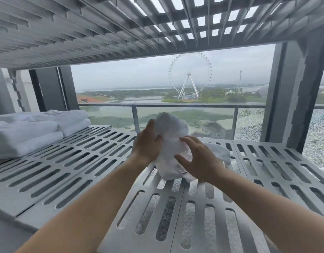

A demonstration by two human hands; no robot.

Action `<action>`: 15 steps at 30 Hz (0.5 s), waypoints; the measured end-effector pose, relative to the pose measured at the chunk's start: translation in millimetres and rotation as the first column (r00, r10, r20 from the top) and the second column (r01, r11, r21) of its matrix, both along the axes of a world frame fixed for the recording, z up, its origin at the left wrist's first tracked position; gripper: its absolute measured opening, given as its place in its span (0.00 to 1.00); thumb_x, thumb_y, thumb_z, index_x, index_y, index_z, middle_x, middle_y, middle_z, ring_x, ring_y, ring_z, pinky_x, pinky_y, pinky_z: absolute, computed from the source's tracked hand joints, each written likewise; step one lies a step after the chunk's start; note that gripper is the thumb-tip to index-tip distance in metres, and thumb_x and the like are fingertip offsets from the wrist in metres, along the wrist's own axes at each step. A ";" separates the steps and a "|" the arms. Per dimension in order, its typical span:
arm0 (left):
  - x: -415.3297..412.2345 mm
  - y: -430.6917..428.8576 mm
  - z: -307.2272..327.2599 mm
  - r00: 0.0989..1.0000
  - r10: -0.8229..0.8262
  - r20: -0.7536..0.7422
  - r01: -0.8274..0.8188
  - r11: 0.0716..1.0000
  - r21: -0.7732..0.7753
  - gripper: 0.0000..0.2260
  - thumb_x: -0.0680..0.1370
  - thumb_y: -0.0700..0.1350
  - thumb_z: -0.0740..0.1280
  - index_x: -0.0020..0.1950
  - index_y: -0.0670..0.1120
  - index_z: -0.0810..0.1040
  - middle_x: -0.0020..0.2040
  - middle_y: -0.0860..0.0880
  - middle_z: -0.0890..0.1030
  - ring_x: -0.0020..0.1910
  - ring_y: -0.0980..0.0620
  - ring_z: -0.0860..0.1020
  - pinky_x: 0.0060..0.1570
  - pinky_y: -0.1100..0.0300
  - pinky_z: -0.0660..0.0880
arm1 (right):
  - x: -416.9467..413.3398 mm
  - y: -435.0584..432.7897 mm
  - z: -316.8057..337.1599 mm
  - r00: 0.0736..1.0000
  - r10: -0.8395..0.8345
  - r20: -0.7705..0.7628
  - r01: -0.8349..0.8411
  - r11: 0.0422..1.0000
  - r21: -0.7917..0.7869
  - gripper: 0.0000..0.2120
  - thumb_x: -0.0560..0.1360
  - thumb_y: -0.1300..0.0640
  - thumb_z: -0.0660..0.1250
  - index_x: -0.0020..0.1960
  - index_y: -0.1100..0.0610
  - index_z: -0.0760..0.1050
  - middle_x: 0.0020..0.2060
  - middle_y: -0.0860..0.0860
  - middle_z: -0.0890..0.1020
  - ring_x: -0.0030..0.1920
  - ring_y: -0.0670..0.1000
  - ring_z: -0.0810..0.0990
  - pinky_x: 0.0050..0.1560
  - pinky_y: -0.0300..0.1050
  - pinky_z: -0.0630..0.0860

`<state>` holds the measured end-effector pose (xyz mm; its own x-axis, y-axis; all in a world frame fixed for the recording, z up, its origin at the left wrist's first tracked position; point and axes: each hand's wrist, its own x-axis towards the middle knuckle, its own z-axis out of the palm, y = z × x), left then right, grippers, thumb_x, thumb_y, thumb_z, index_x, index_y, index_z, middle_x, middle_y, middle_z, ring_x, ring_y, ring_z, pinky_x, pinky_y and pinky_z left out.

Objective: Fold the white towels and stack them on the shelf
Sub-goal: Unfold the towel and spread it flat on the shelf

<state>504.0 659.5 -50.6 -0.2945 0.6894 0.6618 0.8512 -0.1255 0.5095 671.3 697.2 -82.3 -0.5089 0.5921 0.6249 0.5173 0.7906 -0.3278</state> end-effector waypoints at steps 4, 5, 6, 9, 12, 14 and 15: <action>-32.8 -8.6 23.7 0.993 0.041 0.112 -0.043 0.999 0.022 0.13 0.71 0.39 0.62 0.56 0.46 0.69 0.44 0.46 0.76 0.42 0.43 0.73 0.39 0.57 0.66 | -31.9 -6.2 19.9 0.996 0.068 -0.058 -0.065 0.997 0.047 0.31 0.72 0.48 0.68 0.70 0.57 0.62 0.68 0.53 0.68 0.63 0.52 0.70 0.61 0.41 0.66; -43.5 -11.0 27.3 0.989 0.065 0.132 -0.068 0.997 0.020 0.13 0.71 0.39 0.62 0.56 0.46 0.70 0.44 0.46 0.76 0.42 0.43 0.73 0.39 0.56 0.67 | -41.9 -7.8 23.2 0.995 0.080 -0.066 -0.077 0.995 0.057 0.32 0.72 0.48 0.68 0.70 0.58 0.62 0.68 0.53 0.67 0.63 0.53 0.70 0.61 0.42 0.66; -55.3 -13.9 30.1 0.985 0.089 0.150 -0.092 0.996 0.015 0.14 0.71 0.40 0.62 0.56 0.46 0.70 0.45 0.46 0.76 0.43 0.43 0.73 0.40 0.56 0.68 | -52.4 -9.4 25.2 0.993 0.091 -0.074 -0.087 0.994 0.061 0.32 0.72 0.49 0.69 0.70 0.59 0.61 0.68 0.54 0.67 0.63 0.54 0.70 0.61 0.44 0.66; -93.1 -23.7 31.8 0.977 0.167 0.134 -0.166 0.986 -0.016 0.16 0.71 0.40 0.63 0.58 0.48 0.68 0.46 0.47 0.76 0.46 0.42 0.75 0.42 0.56 0.68 | -84.3 -12.1 25.5 0.991 0.115 -0.070 -0.112 0.992 0.055 0.33 0.71 0.50 0.70 0.70 0.61 0.61 0.69 0.56 0.66 0.66 0.55 0.67 0.65 0.46 0.65; -132.2 -32.5 26.6 0.969 0.241 0.053 -0.236 0.968 -0.080 0.17 0.72 0.41 0.63 0.60 0.46 0.67 0.49 0.42 0.78 0.48 0.39 0.76 0.42 0.55 0.67 | -113.7 -10.1 20.2 0.992 0.124 0.001 -0.124 0.991 0.040 0.32 0.71 0.50 0.70 0.69 0.60 0.62 0.71 0.54 0.63 0.69 0.54 0.64 0.68 0.46 0.62; -156.5 -36.9 22.2 0.964 0.263 0.047 -0.255 0.957 -0.136 0.17 0.72 0.41 0.64 0.60 0.45 0.67 0.51 0.41 0.79 0.48 0.39 0.76 0.42 0.55 0.67 | -130.5 -5.5 15.9 0.993 0.092 0.076 -0.093 0.996 0.015 0.32 0.71 0.48 0.70 0.69 0.58 0.62 0.72 0.52 0.60 0.71 0.53 0.61 0.70 0.50 0.61; -167.8 -38.4 20.1 0.963 0.266 0.051 -0.254 0.952 -0.168 0.18 0.71 0.41 0.64 0.60 0.44 0.67 0.52 0.41 0.79 0.49 0.39 0.76 0.42 0.55 0.67 | -137.8 -2.9 14.1 0.992 0.063 0.111 -0.063 0.998 0.001 0.33 0.70 0.47 0.70 0.70 0.57 0.61 0.73 0.51 0.59 0.72 0.53 0.59 0.70 0.52 0.61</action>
